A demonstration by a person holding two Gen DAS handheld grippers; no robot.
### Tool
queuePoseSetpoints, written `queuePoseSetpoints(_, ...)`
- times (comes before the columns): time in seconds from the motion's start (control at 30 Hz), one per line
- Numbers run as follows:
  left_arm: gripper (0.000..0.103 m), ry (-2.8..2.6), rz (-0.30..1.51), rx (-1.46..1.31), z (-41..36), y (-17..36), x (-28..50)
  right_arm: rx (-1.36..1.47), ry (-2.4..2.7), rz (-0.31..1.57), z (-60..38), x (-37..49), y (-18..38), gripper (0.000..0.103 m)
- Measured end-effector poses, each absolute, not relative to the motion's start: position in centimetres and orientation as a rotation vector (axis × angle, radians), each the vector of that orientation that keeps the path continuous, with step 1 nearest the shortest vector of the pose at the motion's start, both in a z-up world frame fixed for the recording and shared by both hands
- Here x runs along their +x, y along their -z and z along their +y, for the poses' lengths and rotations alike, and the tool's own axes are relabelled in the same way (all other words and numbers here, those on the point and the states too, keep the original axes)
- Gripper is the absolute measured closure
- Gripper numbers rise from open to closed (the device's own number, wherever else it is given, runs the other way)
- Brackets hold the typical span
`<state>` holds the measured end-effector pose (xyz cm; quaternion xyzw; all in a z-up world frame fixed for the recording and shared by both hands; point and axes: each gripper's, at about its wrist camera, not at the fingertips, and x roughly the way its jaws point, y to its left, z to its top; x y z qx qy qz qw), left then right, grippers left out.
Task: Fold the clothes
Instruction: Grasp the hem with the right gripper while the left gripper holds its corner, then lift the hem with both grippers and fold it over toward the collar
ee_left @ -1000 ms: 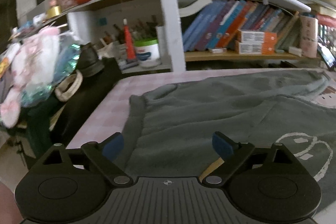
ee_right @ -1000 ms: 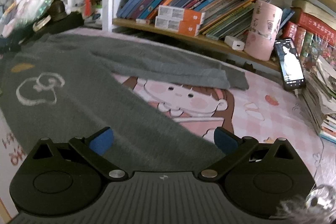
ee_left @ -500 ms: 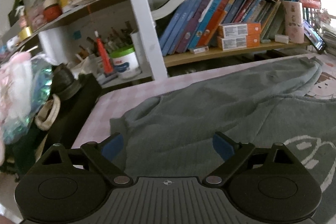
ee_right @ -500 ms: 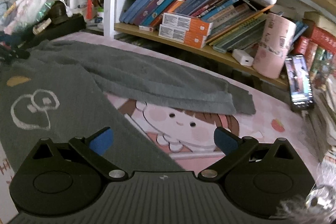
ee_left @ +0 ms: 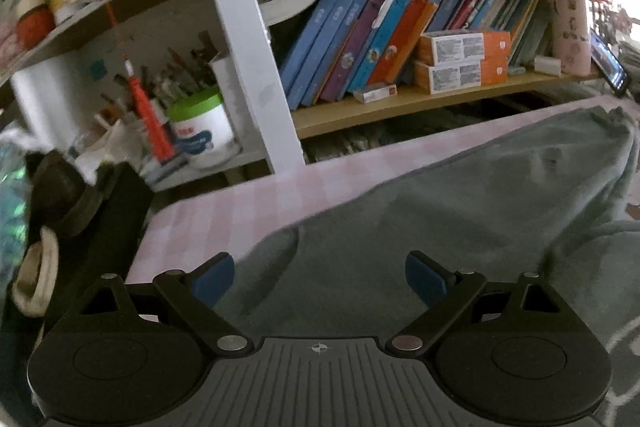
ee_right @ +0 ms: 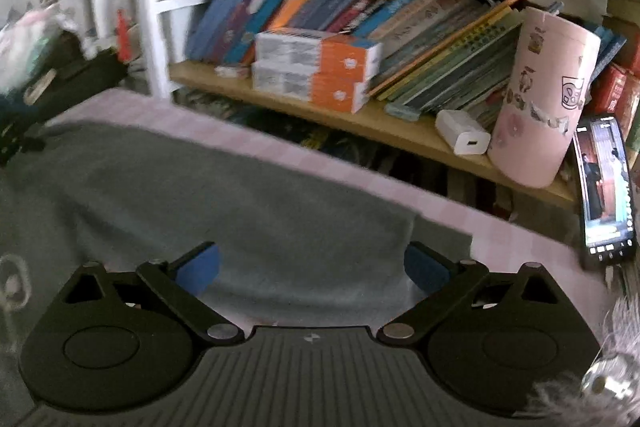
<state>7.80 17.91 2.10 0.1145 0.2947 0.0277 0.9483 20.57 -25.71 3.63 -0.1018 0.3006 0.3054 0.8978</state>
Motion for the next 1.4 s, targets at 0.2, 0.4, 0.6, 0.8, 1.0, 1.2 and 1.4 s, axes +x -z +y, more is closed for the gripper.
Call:
queuePoseSetpoints(0.2, 0.008, 0.002, 0.595, 0.223, 20.4, -1.7, 10.5, -0.202, -0.629, 0.643, -25.5, 25.6, -3.1, 0.014)
queuePoseSetpoints(0.4, 0.008, 0.004, 0.618, 0.26, 21.4, -0.5, 12.7, -0.268, -0.634, 0.672, -24.2, 28.4, -1.4, 0.018)
queuePoseSetpoints(0.6, 0.009, 0.024, 0.675, 0.25, 22.3, 0.4, 14.9, -0.304, -0.64, 0.707, -23.6, 30.4, 0.1, 0.024)
queuePoseSetpoints(0.8, 0.01, 0.088, 0.73, 0.262, 22.2, 1.1, 17.0, -0.292, -0.662, 0.714, -24.2, 31.2, 1.2, 0.025)
queuePoseSetpoints(1.0, 0.012, 0.13, 0.787, 0.098, 23.8, 1.8, 18.3, -0.253, -0.679, 0.714, -24.6, 31.5, 1.7, 0.029)
queuePoseSetpoints(1.2, 0.057, 0.193, 0.803, 0.042, 23.4, 1.5, 17.5, -0.173, -0.703, 0.747, -25.4, 31.1, 1.2, 0.087)
queuePoseSetpoints(1.4, 0.089, 0.102, 0.803, 0.118, 21.6, -0.4, 17.0, -0.237, -0.576, 0.604, -24.4, 28.0, 0.5, 0.091)
